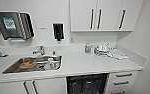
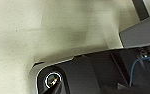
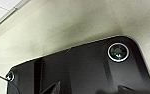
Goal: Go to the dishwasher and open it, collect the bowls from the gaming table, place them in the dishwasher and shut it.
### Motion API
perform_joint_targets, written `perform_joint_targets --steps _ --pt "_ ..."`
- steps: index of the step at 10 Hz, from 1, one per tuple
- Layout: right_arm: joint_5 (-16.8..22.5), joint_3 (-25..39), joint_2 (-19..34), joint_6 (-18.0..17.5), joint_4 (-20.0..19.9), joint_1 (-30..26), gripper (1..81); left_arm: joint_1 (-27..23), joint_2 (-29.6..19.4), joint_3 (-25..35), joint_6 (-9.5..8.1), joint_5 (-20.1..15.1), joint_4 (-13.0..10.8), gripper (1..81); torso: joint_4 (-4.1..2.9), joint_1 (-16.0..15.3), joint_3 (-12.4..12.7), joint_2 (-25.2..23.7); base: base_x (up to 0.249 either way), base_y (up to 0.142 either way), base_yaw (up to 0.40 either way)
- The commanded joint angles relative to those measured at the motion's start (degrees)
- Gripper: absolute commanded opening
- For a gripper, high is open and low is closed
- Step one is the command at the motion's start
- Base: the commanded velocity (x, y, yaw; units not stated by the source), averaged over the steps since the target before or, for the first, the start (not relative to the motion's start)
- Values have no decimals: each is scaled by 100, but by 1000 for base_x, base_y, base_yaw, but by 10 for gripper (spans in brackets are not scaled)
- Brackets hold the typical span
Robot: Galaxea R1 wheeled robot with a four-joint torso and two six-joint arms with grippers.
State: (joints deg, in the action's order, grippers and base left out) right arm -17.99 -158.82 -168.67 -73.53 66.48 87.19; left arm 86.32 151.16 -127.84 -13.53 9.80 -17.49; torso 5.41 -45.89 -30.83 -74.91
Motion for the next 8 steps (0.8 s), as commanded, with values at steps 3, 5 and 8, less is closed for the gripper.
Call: perform_joint_targets --steps 3,5,8 --pt "656 -113 -205 296 85 -74 811 -66 907 -1120 -132 -549 -17 811 0 0 0 0 0 0 0" --pt "683 -78 -222 269 50 -56 811 -67 986 -1146 -132 -575 -17 811 0 0 2 -2 0 0 0" --pt "1165 -96 -398 270 50 -90 811 -66 1215 -1524 -123 -681 -8 811 0 0 4 -2 0 0 0"
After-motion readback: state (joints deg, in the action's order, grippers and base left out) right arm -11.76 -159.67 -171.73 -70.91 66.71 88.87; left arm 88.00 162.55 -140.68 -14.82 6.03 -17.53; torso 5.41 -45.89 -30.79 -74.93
